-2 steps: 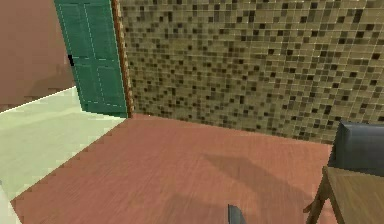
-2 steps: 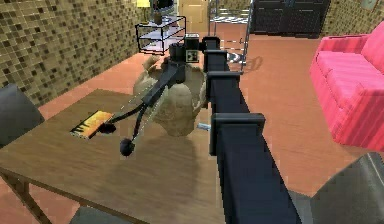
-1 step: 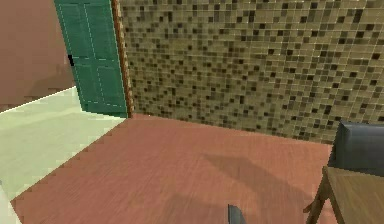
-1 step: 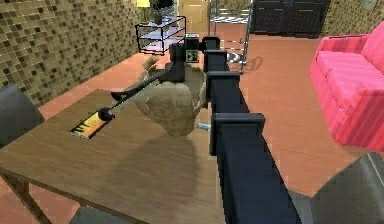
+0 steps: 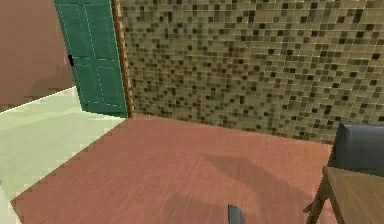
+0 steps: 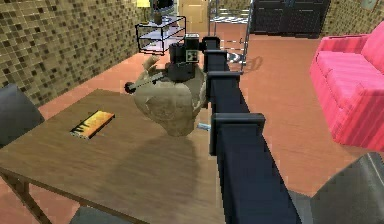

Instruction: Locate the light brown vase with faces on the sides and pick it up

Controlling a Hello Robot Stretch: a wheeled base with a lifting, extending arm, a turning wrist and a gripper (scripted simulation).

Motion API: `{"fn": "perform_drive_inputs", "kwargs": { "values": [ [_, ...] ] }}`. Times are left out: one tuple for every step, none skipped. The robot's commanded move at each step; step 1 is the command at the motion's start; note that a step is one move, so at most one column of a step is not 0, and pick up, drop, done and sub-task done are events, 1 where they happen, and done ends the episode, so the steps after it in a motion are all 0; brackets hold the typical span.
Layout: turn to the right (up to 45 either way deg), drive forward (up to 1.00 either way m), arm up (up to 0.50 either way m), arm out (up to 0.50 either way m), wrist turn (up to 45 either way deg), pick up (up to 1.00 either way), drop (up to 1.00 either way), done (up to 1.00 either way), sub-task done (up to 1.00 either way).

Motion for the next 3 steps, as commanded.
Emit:
{"fn": "perform_drive_inputs", "kwargs": {
  "values": [
    [0.0,0.00,0.00,0.00,33.0,0.00,0.00,0.00,0.00],
    [0.0,0.00,0.00,0.00,0.0,1.00,0.00,0.00,0.00],
    [0.0,0.00,0.00,0.00,0.0,0.00,0.00,1.00,0.00]
  ]
}}
